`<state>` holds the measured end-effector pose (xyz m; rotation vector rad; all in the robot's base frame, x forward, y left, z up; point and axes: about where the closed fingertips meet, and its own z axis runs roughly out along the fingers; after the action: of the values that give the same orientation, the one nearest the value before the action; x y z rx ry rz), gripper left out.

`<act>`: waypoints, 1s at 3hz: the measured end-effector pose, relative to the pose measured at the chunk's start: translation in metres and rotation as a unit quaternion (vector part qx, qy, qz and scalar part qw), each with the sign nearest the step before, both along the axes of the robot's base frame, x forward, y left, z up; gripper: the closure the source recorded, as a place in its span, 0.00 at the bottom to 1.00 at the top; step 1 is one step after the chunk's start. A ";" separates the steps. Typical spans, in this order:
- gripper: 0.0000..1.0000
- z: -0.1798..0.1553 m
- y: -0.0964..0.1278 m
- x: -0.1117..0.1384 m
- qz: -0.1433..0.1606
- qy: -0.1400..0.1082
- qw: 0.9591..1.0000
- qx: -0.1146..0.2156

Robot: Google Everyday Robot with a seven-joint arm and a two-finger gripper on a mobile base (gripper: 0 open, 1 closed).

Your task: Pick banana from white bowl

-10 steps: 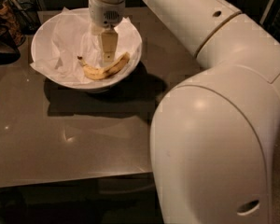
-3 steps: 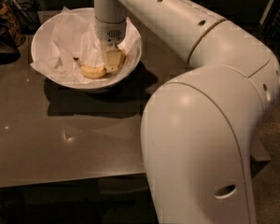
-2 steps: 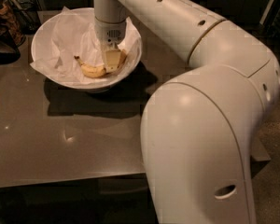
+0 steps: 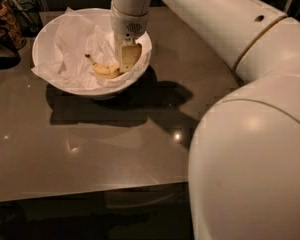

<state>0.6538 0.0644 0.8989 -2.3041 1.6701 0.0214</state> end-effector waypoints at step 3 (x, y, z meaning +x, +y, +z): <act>1.00 0.051 -0.015 -0.029 0.029 -0.051 0.997 0.051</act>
Offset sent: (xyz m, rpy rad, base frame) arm -0.0477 -0.0229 0.0820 0.1504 -0.1620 0.0980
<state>0.6245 0.0495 0.9501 -2.2374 1.5170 0.0008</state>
